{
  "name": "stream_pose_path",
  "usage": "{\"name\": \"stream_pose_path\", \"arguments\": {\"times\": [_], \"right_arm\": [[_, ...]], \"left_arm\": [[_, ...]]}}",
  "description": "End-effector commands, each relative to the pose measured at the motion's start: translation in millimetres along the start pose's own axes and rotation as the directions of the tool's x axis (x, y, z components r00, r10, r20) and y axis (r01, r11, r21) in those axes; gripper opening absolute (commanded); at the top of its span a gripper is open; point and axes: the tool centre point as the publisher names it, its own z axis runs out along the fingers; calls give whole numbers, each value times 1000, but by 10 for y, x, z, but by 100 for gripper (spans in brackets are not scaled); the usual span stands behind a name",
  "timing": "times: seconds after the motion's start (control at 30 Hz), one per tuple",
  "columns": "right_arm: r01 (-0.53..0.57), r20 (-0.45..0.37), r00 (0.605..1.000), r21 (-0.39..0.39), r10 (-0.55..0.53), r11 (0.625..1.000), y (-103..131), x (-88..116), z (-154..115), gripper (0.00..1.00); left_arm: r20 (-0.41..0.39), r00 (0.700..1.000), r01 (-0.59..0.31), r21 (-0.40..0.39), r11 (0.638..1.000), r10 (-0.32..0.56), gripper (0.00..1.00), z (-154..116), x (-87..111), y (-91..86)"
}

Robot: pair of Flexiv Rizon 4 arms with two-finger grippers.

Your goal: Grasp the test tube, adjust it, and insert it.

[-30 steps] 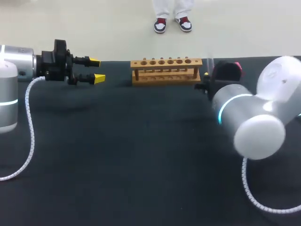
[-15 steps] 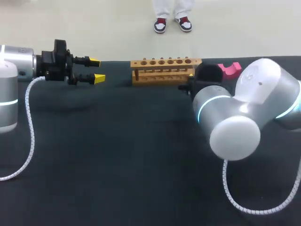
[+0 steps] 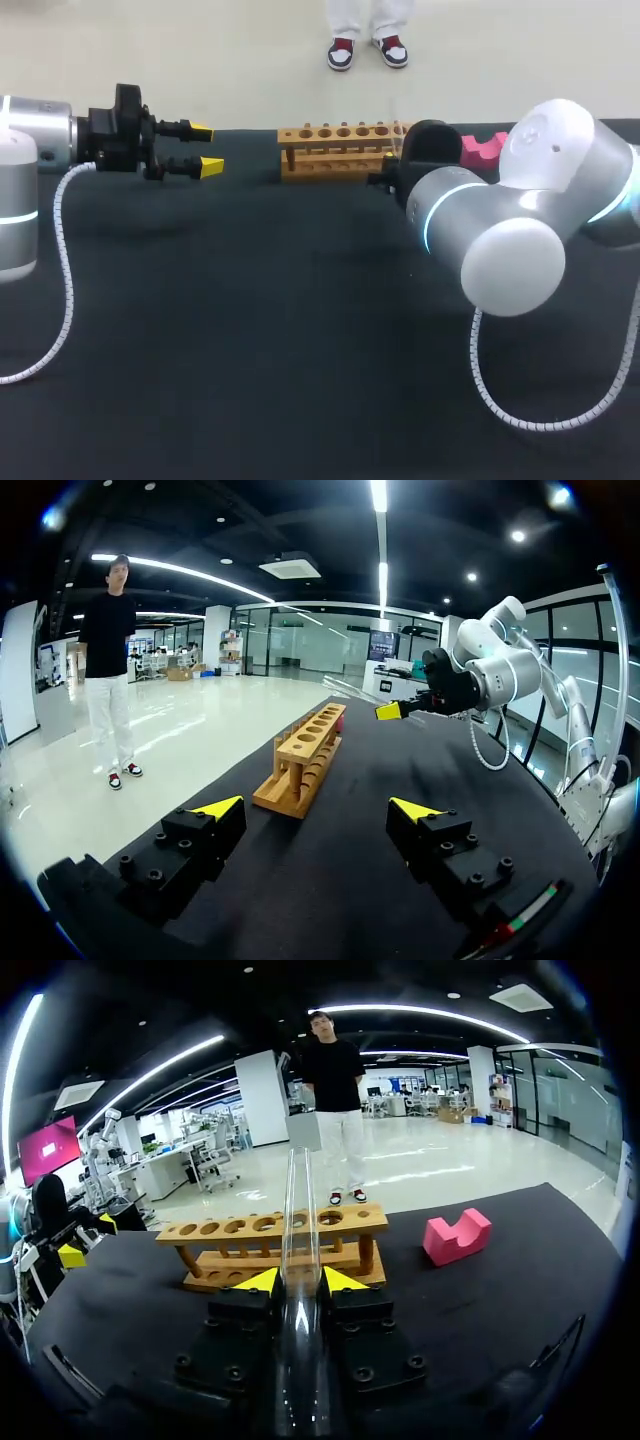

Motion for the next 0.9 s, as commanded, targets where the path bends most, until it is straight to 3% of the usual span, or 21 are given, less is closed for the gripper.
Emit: {"name": "stream_pose_path", "arguments": {"times": [0.03, 0.37, 0.9], "right_arm": [[-4, -6, 1000, -19, 4, 1000, 57, 16, 110, 0], [-18, -23, 1000, -42, 17, 999, 195, 94, 187, 0], [-28, -91, 996, -42, 24, 999, 190, 185, 292, 0]], "left_arm": [[3, 1000, -2, 3, 1000, 2, 100, 7, 10, 17], [3, 1000, -2, 3, 1000, 2, 100, 7, 10, 17], [3, 1000, -2, 3, 1000, 2, 100, 7, 10, 17]]}}
